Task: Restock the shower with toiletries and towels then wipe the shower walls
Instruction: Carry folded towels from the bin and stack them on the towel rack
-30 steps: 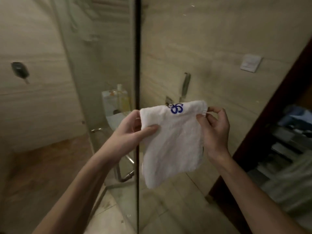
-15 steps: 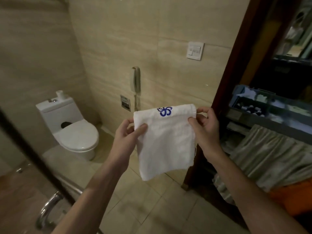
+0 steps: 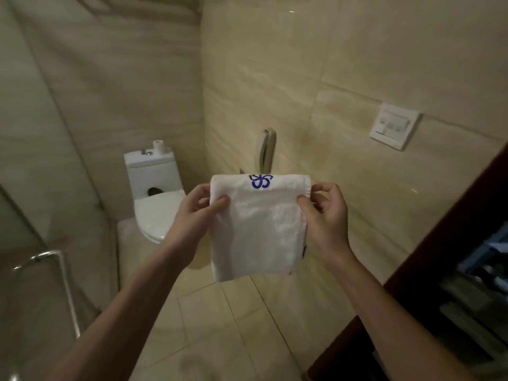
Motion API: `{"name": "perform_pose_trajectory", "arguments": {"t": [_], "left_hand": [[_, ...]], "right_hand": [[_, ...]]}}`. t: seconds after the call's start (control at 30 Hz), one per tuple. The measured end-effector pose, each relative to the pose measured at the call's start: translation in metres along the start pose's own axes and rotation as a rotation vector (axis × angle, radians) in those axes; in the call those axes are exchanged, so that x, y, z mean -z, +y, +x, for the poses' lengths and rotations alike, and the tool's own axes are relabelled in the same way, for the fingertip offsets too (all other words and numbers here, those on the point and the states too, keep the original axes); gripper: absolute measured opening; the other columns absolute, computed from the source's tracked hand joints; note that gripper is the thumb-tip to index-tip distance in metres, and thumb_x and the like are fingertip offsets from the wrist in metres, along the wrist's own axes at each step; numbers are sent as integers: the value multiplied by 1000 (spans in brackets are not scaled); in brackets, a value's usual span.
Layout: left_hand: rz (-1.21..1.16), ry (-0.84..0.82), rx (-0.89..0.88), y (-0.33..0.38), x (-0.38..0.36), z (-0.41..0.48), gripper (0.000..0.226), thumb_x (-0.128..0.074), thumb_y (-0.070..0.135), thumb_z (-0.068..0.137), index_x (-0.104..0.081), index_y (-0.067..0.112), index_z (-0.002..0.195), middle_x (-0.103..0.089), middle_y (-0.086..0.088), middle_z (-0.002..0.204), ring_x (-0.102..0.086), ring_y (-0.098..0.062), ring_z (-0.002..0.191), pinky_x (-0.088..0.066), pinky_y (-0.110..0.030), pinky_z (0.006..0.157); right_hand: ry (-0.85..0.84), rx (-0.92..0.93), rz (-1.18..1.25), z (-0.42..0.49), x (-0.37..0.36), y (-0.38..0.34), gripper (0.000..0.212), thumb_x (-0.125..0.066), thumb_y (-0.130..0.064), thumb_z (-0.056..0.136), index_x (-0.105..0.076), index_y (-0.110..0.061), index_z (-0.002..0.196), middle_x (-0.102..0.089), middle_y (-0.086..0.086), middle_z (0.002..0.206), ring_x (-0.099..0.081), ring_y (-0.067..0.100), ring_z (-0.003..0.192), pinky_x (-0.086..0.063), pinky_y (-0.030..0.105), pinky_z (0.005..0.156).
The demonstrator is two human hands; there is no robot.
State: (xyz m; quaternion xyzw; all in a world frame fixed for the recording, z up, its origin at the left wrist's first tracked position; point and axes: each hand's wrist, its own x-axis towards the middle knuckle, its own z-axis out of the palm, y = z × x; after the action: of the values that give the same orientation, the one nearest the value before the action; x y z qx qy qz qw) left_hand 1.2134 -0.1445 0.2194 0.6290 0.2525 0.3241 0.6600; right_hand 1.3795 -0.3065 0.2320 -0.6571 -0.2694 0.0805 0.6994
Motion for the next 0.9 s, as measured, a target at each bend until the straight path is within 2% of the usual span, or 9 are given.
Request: {"name": "perform_pose_trajectory", "arguments": {"t": [0.07,0.23,0.37,0.5,0.7,0.8,0.9], "left_hand": [[1,53,-18,2,8,20,17,-68,24,94,-68,24,111,-76,-4,105,-71,-27,102,-57,-43,85],[-27,219,-74,11,42,73,19,-71,17,92,-68,18,111,-77,-4,100,-71,-18,91,-54,-33,76],[-39,327,-124,20,79,123,21,-72,16,91,-68,17,112,-75,-5,99,-69,-15,85,-52,-22,64],[-21,375,-170,34,124,189,24,-76,24,86,-69,21,109,-75,-9,105,-69,-18,85,-54,-32,69],[-26,466,-254,67,193,292,11,-70,9,91,-67,17,98,-73,-7,88,-67,-11,68,-52,-22,57],[-16,492,-275,86,230,334,11,-70,10,91,-66,15,100,-72,-11,93,-65,-16,73,-51,-23,60],[-15,509,-291,105,264,369,12,-71,13,91,-65,20,98,-73,-6,92,-64,-19,78,-48,-30,66]], "right_hand": [[-61,26,10,29,-15,2,21,-66,-9,91,-51,-13,106,-75,9,91,-68,20,73,-53,36,60],[-201,82,79,95,-74,6,20,-67,-6,91,-54,-18,101,-76,7,92,-66,9,70,-52,23,61],[-282,132,138,147,-134,7,22,-66,0,91,-52,-16,99,-72,-4,76,-64,3,65,-50,17,58],[-348,164,146,207,-204,6,22,-68,-6,91,-54,-21,97,-75,-8,76,-65,8,68,-52,24,60],[-414,190,185,292,-314,-3,21,-68,-6,91,-54,-20,98,-75,0,80,-69,9,71,-56,28,63],[-436,226,194,331,-371,-12,21,-68,-5,91,-54,-21,96,-75,7,89,-69,13,75,-57,36,70],[-466,258,223,364,-422,-23,21,-68,-5,90,-54,-19,98,-74,10,93,-69,12,75,-58,32,67]]}}
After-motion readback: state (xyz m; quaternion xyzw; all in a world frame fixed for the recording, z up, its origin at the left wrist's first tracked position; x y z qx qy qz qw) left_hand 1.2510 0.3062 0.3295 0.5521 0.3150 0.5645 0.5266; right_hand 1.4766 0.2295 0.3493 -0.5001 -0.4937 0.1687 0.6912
